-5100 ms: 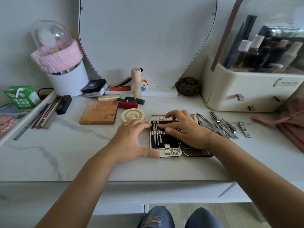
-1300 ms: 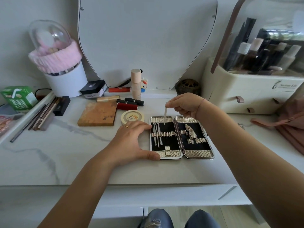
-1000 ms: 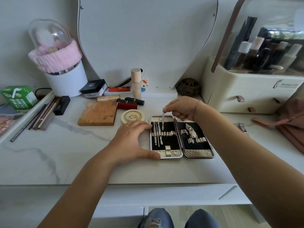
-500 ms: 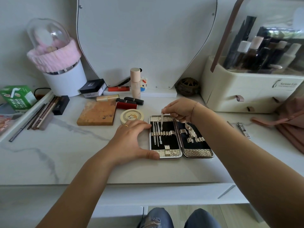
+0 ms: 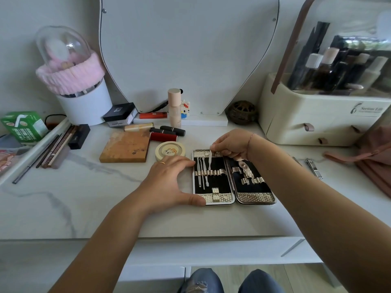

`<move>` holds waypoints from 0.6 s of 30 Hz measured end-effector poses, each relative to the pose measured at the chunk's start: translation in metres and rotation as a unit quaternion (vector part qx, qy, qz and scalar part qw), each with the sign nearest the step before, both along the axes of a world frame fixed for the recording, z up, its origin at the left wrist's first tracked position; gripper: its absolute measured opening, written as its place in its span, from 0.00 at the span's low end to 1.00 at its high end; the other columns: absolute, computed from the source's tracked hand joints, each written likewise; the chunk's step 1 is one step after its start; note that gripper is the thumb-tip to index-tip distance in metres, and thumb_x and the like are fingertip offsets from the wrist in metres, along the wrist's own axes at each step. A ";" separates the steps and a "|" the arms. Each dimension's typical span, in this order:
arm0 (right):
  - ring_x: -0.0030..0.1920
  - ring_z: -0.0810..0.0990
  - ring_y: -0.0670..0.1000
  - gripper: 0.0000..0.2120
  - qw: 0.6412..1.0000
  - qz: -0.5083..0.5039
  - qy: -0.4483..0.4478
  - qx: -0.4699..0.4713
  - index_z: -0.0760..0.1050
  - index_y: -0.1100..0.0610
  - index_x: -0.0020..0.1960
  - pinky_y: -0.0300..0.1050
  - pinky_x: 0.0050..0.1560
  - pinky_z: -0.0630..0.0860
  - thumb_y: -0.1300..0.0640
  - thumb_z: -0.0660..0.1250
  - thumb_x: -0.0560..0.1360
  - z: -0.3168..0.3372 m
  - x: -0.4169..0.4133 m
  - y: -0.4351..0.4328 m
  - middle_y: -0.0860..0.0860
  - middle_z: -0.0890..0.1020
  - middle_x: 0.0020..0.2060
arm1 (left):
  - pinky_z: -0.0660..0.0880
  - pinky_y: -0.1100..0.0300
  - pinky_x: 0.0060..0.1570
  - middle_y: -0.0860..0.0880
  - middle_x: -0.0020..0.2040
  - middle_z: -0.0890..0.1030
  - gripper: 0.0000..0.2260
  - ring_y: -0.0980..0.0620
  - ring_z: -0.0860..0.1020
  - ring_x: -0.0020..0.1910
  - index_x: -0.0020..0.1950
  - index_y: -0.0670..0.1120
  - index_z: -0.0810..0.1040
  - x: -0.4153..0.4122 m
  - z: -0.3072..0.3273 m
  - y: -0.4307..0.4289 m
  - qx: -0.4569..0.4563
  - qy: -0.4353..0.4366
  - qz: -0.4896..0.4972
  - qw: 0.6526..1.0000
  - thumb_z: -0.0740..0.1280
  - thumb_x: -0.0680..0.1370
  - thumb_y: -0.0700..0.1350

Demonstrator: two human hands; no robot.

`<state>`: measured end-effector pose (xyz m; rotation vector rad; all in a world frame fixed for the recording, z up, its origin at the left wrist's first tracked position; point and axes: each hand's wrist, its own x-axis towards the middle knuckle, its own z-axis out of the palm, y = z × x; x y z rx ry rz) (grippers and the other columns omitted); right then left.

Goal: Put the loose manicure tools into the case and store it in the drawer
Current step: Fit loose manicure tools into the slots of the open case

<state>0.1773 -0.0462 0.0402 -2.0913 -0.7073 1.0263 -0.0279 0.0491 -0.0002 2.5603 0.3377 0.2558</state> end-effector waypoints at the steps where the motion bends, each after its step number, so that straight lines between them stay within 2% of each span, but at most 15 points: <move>1: 0.15 0.57 0.43 0.06 1.000 0.004 -0.004 0.000 0.75 0.56 0.40 0.29 0.18 0.54 0.60 0.65 0.76 0.000 0.000 0.000 0.46 0.65 0.15 | 0.58 0.58 0.67 0.62 0.64 0.66 0.49 0.61 0.60 0.66 0.69 0.56 0.66 0.000 0.000 0.000 0.000 0.001 0.000 1.000 0.65 0.53 0.77; 5: 0.16 0.56 0.43 0.05 0.999 0.025 -0.042 -0.015 0.77 0.55 0.39 0.30 0.19 0.54 0.59 0.68 0.74 0.003 -0.004 -0.003 0.45 0.64 0.15 | 0.58 0.57 0.68 0.61 0.65 0.66 0.49 0.60 0.60 0.66 0.69 0.56 0.66 0.001 -0.001 0.001 -0.006 0.000 0.003 1.000 0.64 0.52 0.77; 8: 0.18 0.59 0.45 0.05 0.995 0.033 -0.094 -0.027 0.80 0.57 0.39 0.33 0.22 0.56 0.57 0.72 0.71 0.005 -0.011 -0.006 0.47 0.67 0.18 | 0.58 0.59 0.68 0.62 0.63 0.66 0.48 0.61 0.60 0.65 0.68 0.56 0.66 0.000 0.000 0.000 -0.008 -0.003 0.002 1.000 0.66 0.52 0.76; 11: 0.27 0.70 0.47 0.07 0.978 0.035 -0.202 -0.023 0.81 0.58 0.38 0.36 0.28 0.66 0.54 0.75 0.67 0.005 -0.018 -0.007 0.49 0.75 0.25 | 0.58 0.59 0.67 0.64 0.61 0.65 0.47 0.62 0.60 0.64 0.68 0.55 0.67 0.000 0.001 -0.001 -0.004 -0.008 0.001 1.000 0.66 0.52 0.75; 13: 0.31 0.72 0.46 0.07 0.960 0.041 -0.279 -0.003 0.81 0.57 0.38 0.37 0.32 0.68 0.53 0.75 0.68 0.006 -0.022 -0.011 0.47 0.76 0.28 | 0.58 0.58 0.68 0.64 0.61 0.65 0.48 0.63 0.60 0.64 0.68 0.55 0.67 0.000 0.001 0.000 -0.005 -0.009 0.000 1.000 0.65 0.52 0.75; 15: 0.30 0.69 0.42 0.07 0.943 0.041 -0.329 0.040 0.82 0.57 0.44 0.35 0.31 0.64 0.54 0.71 0.71 0.008 -0.028 -0.021 0.44 0.73 0.29 | 0.58 0.58 0.68 0.64 0.61 0.65 0.48 0.61 0.60 0.65 0.68 0.55 0.67 0.000 0.000 0.000 -0.008 -0.009 0.000 1.000 0.65 0.52 0.76; 18: 0.31 0.70 0.41 0.10 0.918 0.078 -0.385 0.057 0.80 0.48 0.54 0.33 0.32 0.62 0.52 0.64 0.76 0.007 -0.041 -0.040 0.43 0.72 0.30 | 0.59 0.56 0.68 0.62 0.63 0.67 0.48 0.60 0.61 0.66 0.68 0.55 0.67 0.000 -0.002 0.001 -0.009 -0.013 -0.002 1.000 0.65 0.53 0.76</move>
